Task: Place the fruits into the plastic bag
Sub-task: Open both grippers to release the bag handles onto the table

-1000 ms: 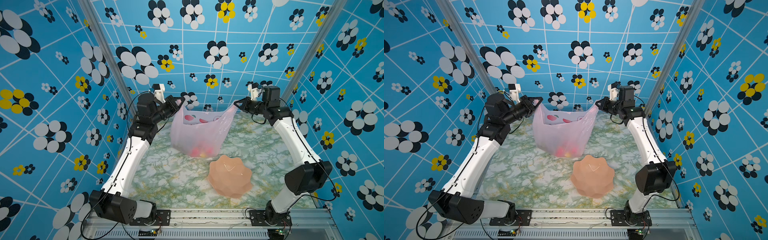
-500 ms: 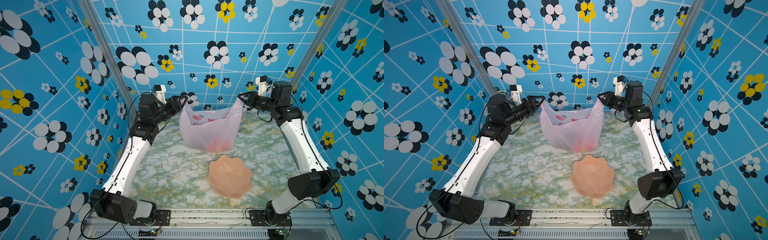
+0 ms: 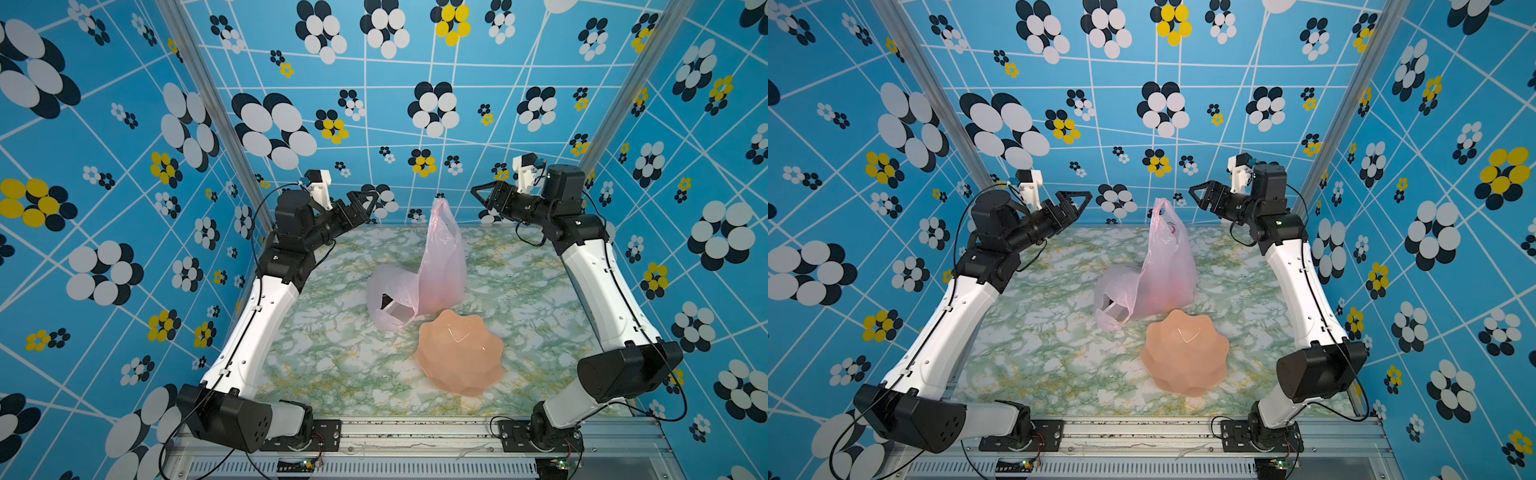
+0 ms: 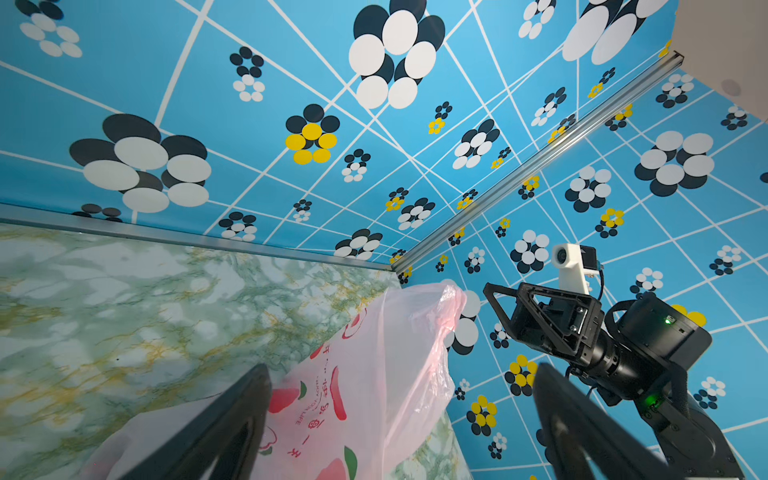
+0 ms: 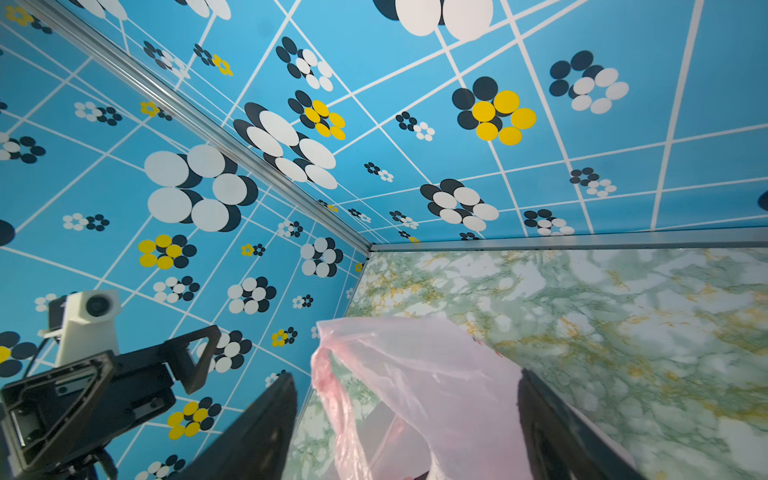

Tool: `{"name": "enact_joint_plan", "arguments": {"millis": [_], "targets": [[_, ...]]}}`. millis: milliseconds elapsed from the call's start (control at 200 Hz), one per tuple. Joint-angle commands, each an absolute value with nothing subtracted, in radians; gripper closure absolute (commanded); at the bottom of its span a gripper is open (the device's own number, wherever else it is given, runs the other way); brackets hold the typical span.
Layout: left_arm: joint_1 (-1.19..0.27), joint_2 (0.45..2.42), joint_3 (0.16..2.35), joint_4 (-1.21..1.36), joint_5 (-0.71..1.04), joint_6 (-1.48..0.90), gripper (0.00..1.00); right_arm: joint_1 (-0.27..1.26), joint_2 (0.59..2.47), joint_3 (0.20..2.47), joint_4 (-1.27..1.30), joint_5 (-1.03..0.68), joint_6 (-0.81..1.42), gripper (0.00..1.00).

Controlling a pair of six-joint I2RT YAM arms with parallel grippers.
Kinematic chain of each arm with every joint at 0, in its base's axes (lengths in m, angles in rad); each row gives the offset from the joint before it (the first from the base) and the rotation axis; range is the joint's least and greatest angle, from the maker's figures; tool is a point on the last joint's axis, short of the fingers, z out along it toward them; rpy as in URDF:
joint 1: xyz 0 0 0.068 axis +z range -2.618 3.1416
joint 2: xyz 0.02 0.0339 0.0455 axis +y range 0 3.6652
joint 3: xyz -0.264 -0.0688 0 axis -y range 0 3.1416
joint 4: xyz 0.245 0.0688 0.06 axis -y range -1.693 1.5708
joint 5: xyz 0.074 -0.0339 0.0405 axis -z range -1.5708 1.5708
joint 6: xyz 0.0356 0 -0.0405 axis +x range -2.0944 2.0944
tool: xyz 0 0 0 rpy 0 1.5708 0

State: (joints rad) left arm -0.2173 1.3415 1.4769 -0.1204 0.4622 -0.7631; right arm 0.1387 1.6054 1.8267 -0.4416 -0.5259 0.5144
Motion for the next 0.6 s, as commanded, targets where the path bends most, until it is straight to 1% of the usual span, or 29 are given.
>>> {"name": "enact_joint_plan", "arguments": {"millis": [0, 90, 300, 370, 450, 595], "targets": [[-0.215, 1.296, 1.456, -0.126, 0.439, -0.698, 0.01, 0.133, 1.553, 1.798, -0.454, -0.506, 0.511, 0.09], [-0.212, 1.278, 1.442, -0.129, 0.438, -0.678, 0.01, 0.133, 1.535, 1.784, -0.455, -0.502, 0.511, 0.01], [-0.206, 1.202, 1.377, -0.147, 0.403, -0.585, 0.01, 0.133, 1.439, 1.681, -0.405, -0.447, 0.473, 0.01], [-0.206, 1.168, 1.345, -0.149, 0.354, -0.555, 0.01, 0.133, 1.388, 1.612, -0.335, -0.414, 0.465, 0.01], [-0.206, 1.126, 1.296, -0.131, 0.296, -0.521, 0.01, 0.133, 1.322, 1.473, -0.225, -0.379, 0.466, 0.01], [-0.205, 1.025, 1.145, 0.007, 0.232, -0.452, 0.01, 0.133, 1.184, 1.215, 0.064, -0.28, 0.49, 0.01]]}}
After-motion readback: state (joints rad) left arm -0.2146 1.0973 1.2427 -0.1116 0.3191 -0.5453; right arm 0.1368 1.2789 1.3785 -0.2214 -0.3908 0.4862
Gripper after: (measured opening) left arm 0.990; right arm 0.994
